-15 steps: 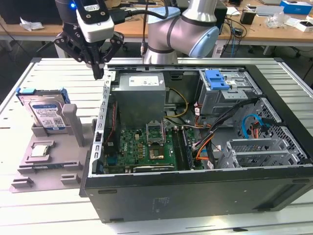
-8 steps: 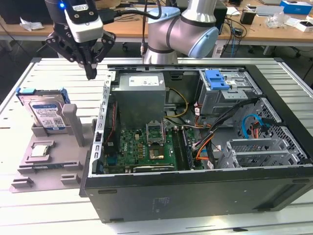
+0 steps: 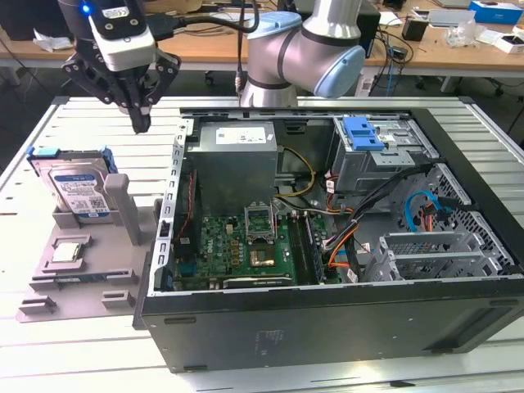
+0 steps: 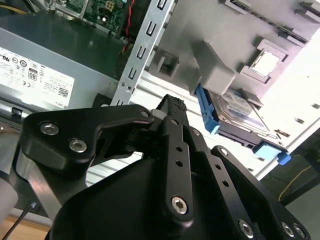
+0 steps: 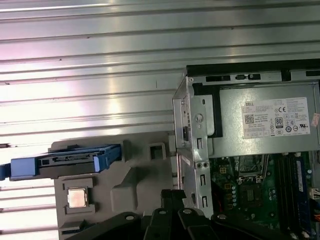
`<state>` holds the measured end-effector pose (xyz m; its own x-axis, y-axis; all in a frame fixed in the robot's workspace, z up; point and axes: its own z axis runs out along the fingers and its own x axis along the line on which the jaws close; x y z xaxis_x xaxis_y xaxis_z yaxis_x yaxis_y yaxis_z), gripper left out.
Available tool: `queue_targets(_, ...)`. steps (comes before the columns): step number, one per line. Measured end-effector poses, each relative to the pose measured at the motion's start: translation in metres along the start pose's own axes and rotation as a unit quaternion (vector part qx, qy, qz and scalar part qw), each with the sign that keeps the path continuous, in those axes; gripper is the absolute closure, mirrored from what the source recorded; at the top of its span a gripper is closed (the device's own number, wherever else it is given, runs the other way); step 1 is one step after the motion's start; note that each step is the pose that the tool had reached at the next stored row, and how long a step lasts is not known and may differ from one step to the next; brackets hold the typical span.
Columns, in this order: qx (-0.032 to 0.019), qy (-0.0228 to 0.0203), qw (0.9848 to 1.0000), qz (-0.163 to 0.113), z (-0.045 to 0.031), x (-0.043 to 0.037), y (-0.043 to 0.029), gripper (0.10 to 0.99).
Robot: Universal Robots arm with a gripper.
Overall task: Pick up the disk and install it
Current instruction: 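Reach for the disk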
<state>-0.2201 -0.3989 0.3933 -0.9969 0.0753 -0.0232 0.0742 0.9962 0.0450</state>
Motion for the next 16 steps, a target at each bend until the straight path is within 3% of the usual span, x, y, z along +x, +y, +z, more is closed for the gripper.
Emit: queue_targets(16,0.0,0.0,1.0,0.0,-0.0009,0.0337,-0.0025,0.98)
